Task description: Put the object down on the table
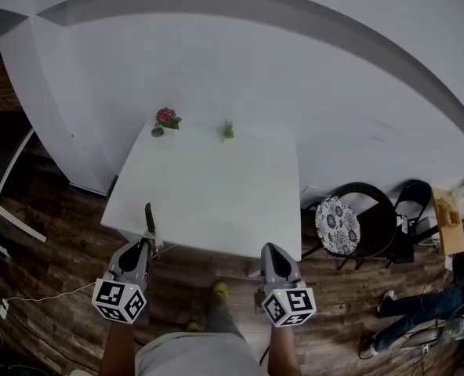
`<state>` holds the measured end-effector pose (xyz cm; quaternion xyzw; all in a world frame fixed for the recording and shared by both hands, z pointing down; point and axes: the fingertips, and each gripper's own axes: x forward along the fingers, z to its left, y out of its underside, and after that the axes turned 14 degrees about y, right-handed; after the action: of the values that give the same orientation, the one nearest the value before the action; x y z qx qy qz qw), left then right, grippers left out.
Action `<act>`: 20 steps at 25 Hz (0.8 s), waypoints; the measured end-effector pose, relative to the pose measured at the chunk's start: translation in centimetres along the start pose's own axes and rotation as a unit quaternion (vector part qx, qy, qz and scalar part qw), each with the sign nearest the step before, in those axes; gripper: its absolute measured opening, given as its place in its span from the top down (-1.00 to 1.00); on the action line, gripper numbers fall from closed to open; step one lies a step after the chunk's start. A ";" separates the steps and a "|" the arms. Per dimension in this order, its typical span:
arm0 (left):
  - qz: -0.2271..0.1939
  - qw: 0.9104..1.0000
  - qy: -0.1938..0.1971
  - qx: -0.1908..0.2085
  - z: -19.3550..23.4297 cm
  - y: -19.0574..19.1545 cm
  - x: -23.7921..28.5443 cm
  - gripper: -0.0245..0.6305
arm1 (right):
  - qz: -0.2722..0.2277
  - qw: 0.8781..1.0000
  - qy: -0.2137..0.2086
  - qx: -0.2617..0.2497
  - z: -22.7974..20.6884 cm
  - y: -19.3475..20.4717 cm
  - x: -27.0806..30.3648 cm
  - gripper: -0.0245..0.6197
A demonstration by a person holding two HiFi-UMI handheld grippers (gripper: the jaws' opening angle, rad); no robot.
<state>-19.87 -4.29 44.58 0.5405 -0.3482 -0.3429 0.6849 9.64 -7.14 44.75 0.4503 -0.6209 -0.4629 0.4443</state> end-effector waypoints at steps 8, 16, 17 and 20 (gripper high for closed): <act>0.014 1.000 -0.016 -0.001 2.9 -0.7 5.9 0.90 | 0.005 1.000 -0.013 0.008 -1.7 -0.8 7.4 0.91; 0.026 0.999 -0.035 0.011 4.5 -1.9 13.3 0.90 | 0.008 0.999 -0.030 0.016 -5.0 -1.9 15.6 0.91; 0.029 0.999 -0.038 0.013 4.7 -2.0 14.1 0.90 | 0.009 0.999 -0.034 0.017 -5.3 -2.0 16.5 0.91; 0.035 0.998 -0.046 0.018 5.1 -2.5 16.5 0.90 | 0.012 0.999 -0.043 0.022 -6.2 -2.4 18.8 0.91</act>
<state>-15.77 -21.23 44.72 0.5241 -0.4037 -0.3370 0.6699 12.25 -26.88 46.04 0.4320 -0.6547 -0.4632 0.4126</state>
